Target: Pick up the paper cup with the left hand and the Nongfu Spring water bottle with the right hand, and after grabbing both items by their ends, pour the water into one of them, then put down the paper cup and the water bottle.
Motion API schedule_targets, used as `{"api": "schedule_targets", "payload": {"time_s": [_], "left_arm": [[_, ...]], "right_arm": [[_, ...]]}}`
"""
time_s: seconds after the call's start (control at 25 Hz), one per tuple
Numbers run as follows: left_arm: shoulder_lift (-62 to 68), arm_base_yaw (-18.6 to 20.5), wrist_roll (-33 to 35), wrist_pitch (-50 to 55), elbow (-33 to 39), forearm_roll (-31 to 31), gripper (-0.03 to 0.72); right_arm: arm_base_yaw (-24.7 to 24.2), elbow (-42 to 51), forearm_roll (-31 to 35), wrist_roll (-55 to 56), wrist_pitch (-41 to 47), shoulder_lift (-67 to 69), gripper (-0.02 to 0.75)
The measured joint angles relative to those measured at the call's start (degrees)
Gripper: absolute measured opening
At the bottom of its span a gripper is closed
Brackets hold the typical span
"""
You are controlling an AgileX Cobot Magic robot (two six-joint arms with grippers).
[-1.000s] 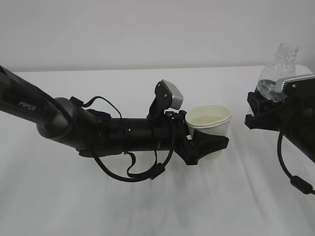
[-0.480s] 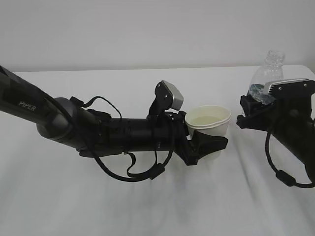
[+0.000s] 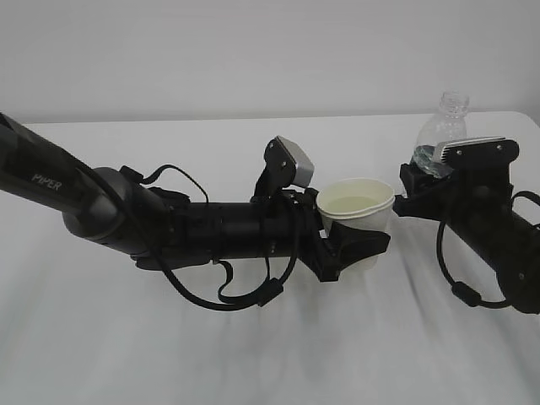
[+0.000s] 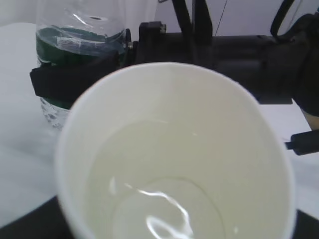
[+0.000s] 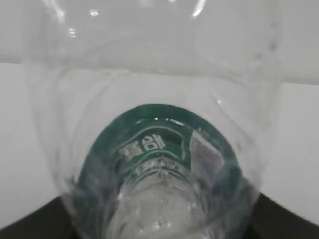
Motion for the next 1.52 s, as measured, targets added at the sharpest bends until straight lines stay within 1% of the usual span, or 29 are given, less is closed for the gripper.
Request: {"api": "schedule_targets", "payload": {"time_s": [0.36,0.96,1.2,1.52], "left_arm": [[0.0,0.0,0.1,0.0,0.0,-0.1,0.46],[0.0,0.0,0.1,0.0,0.0,-0.1,0.46],[0.0,0.0,0.2,0.0,0.0,-0.1,0.46],[0.0,0.0,0.2,0.0,0.0,-0.1,0.46]], "right_arm": [[0.0,-2.7,-0.3,0.1,-0.1,3.6,0.405],[0.0,-3.0,-0.8,1.3,-1.2,6.2,0.407],[0.0,-3.1,-1.1,1.4,-1.2,6.2,0.475],[0.0,-3.1,-1.1,1.4,-1.2,6.2,0.531]]}}
